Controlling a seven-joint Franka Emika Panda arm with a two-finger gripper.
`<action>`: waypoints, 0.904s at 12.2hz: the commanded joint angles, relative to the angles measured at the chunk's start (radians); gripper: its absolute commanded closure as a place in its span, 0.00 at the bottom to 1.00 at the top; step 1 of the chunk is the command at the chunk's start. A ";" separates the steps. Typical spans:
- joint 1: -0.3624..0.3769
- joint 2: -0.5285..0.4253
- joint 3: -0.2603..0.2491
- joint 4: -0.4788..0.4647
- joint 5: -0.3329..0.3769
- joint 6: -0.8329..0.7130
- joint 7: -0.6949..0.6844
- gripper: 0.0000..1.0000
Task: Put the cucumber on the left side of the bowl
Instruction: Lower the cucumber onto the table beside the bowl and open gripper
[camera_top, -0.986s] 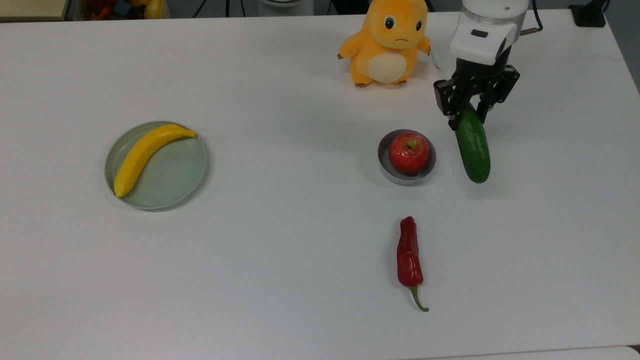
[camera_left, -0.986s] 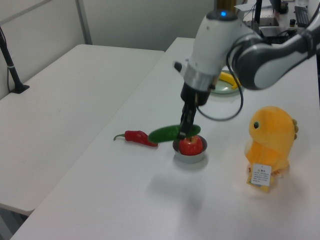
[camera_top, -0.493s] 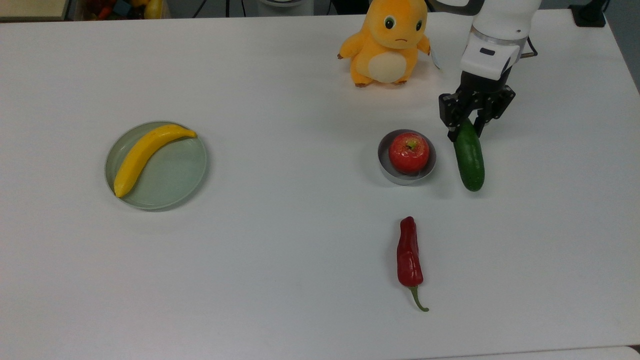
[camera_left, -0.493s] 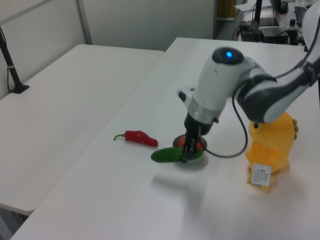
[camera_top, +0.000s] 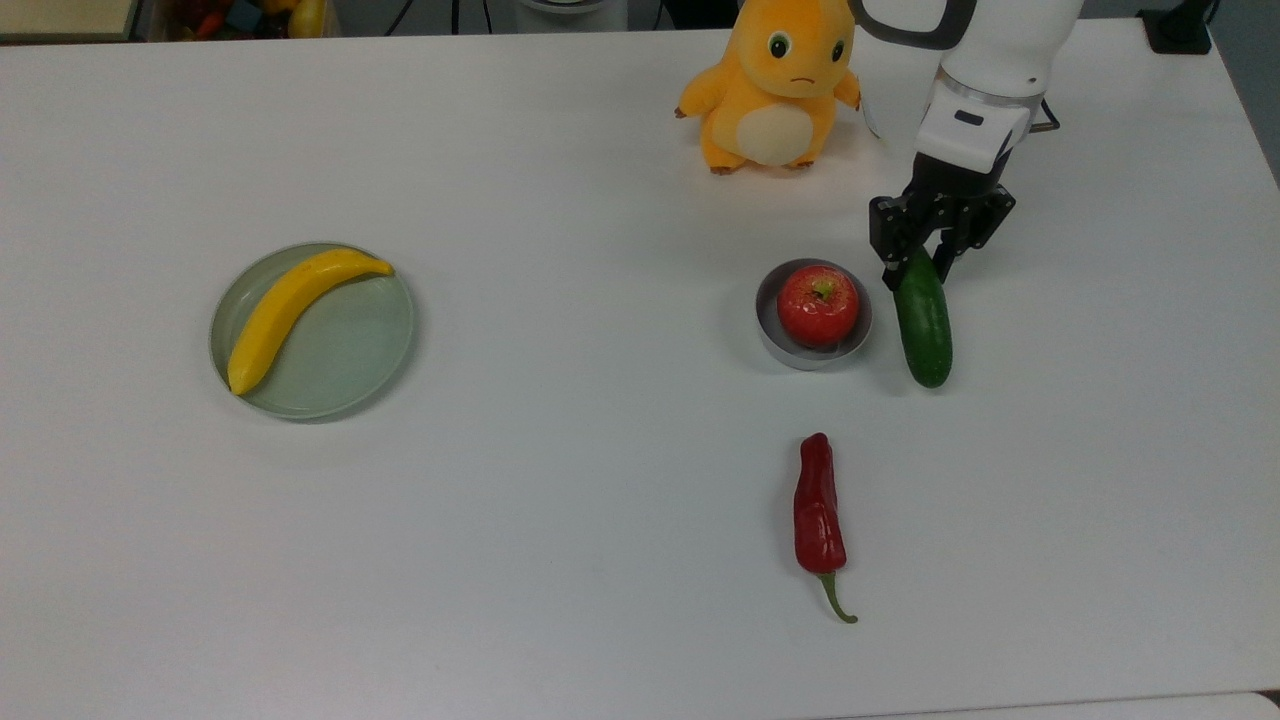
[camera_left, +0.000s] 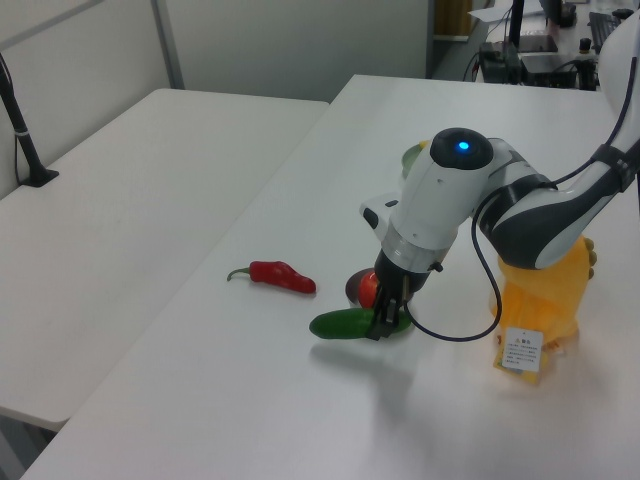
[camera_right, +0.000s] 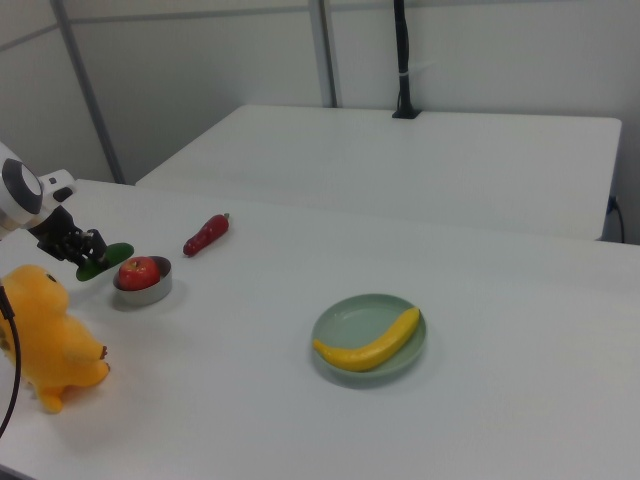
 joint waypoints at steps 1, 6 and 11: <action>-0.004 -0.015 0.000 -0.024 -0.020 0.018 0.031 0.48; -0.009 -0.013 0.001 -0.024 -0.020 0.015 0.031 0.19; -0.013 -0.022 0.002 -0.015 -0.006 0.012 0.030 0.07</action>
